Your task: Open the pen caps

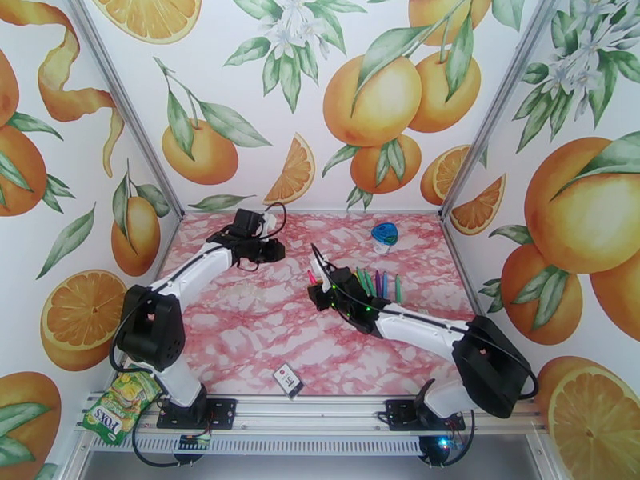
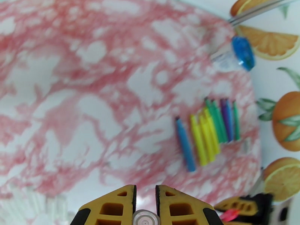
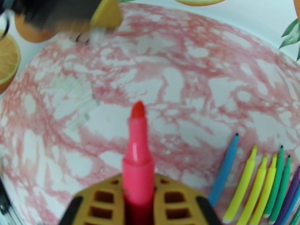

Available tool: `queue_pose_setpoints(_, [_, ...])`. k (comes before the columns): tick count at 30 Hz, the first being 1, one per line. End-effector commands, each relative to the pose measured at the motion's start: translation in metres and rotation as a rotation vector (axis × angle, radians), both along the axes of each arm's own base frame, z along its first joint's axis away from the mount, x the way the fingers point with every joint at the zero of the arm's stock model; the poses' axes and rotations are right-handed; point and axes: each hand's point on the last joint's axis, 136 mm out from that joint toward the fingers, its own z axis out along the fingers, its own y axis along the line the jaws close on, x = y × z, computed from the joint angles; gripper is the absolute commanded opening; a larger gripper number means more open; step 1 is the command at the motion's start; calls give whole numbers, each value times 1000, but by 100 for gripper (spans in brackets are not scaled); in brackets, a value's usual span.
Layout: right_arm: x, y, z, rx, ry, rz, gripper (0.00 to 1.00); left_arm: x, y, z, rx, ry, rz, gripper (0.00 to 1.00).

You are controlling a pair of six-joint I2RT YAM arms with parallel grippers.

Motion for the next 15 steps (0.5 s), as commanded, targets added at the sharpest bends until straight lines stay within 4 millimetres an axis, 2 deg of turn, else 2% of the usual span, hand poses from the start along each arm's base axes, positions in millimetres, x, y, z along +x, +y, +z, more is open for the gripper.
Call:
queue_pose_setpoints(1, [15, -5, -7, -51, 41, -73, 0, -15, 13, -7, 161, 17, -13, 0])
queue_pose_setpoints(8, [37, -11, -35, -109, 110, -195, 0, -27, 25, -47, 323, 86, 17, 0])
queue_pose_setpoints(15, [52, -21, -66, -164, 160, -297, 0, -36, 30, -69, 370, 124, 6, 0])
